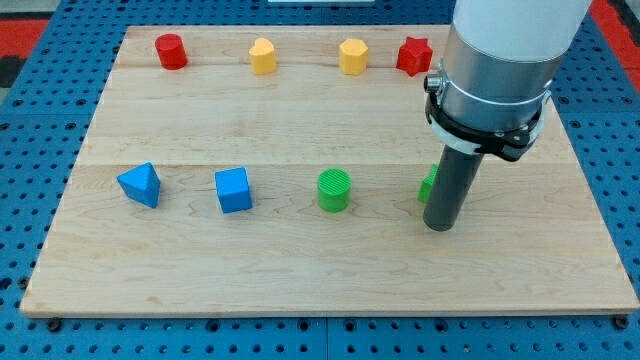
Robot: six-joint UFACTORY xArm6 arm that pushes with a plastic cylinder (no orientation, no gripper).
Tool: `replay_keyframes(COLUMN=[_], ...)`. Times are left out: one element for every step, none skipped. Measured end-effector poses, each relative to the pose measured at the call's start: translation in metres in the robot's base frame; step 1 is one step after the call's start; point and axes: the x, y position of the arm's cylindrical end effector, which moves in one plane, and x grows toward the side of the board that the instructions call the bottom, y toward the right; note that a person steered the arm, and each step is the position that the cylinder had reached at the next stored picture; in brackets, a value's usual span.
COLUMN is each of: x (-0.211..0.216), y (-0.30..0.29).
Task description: Push the blue triangle towards bottom of the red circle
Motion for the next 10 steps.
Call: replay_keyframes(x=[0.003,0.003,0.048,0.071,0.071,0.071,0.068,0.062,0.031,-0.001], y=[0.006,0.009,0.054,0.109,0.125,0.131,0.119,0.047,-0.042,-0.130])
